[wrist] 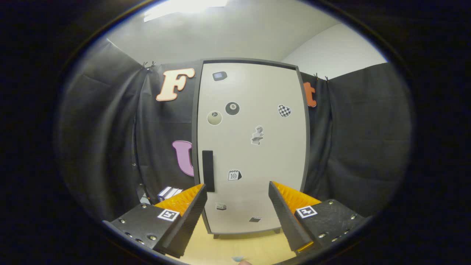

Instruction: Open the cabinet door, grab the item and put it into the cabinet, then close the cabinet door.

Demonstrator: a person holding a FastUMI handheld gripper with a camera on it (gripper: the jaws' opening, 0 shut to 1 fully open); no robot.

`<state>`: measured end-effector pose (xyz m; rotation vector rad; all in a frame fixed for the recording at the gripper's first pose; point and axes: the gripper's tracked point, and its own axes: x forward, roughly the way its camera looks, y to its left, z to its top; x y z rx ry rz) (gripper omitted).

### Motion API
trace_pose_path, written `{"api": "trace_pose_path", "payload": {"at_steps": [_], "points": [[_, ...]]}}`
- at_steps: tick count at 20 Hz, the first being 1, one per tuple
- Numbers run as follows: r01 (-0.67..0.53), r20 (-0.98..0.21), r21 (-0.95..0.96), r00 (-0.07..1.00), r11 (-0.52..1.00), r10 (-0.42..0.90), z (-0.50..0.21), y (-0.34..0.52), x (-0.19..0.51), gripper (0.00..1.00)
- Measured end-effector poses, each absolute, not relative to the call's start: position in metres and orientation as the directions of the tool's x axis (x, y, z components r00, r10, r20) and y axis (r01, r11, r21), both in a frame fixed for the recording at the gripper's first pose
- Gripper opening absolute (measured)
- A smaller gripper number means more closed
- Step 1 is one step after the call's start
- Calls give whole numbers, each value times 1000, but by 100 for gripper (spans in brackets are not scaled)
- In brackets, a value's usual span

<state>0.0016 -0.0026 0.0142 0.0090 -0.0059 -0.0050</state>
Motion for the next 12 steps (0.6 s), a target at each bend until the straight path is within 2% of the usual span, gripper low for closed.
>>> {"api": "trace_pose_path", "payload": {"at_steps": [12], "points": [[-56, -35, -2, 998, 998, 56, -3, 35, 49, 100]]}}
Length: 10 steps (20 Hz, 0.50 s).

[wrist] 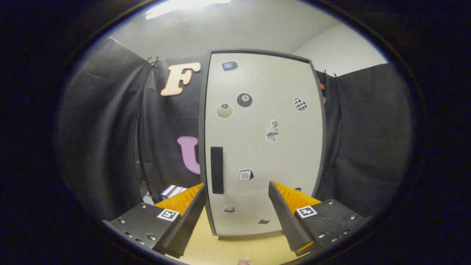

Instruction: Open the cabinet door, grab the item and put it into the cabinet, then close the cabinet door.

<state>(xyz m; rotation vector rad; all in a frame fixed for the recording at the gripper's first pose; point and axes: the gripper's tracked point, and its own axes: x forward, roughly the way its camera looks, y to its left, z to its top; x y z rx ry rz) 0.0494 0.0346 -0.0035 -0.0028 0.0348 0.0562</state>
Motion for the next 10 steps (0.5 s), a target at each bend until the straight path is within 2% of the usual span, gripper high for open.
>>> {"api": "trace_pose_path", "payload": {"at_steps": [10], "points": [[-104, -67, 20, 992, 994, 105, -23, 82, 151, 99]]}}
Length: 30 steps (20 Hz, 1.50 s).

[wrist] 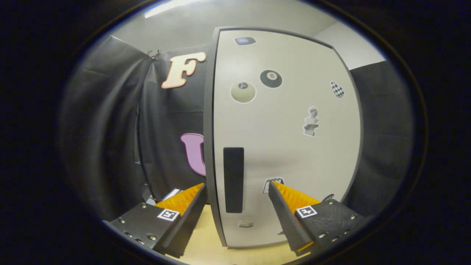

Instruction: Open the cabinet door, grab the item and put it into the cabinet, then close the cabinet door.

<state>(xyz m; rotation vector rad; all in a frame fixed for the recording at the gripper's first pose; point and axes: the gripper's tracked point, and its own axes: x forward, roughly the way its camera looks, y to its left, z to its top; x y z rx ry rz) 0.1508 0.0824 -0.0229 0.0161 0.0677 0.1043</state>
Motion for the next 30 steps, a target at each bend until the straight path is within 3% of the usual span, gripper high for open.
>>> {"api": "trace_pose_path", "payload": {"at_steps": [4, 9, 12, 16, 17, 30], "points": [[-102, -93, 27, 990, 994, 104, -35, 89, 178, 99], [-72, -97, 9, 993, 997, 73, -41, 88, 186, 39], [-78, -121, 56, 989, 995, 85, -44, 91, 180, 30], [-84, -120, 80, 988, 993, 93, -46, 87, 178, 30], [-88, -113, 95, 989, 992, 98, -45, 88, 178, 19], [-10, -97, 130, 995, 991, 23, -33, 15, 46, 19]]}}
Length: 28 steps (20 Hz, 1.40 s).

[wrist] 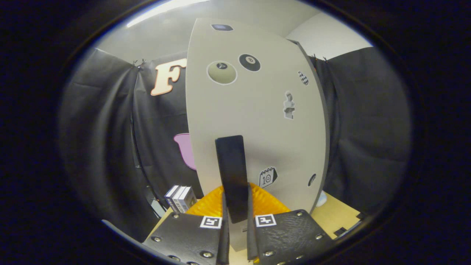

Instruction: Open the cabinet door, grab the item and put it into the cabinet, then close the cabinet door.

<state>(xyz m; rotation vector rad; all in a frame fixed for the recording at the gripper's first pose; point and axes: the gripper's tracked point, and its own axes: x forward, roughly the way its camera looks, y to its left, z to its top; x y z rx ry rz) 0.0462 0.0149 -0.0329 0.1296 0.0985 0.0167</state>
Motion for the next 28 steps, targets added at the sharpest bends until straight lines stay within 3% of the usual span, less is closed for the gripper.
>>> {"api": "trace_pose_path", "payload": {"at_steps": [16, 28], "points": [[114, -126, 162, 988, 980, -94, -23, -105, -54, 18], [175, -114, 139, 981, 975, -160, -13, -196, -79, 18]]}}
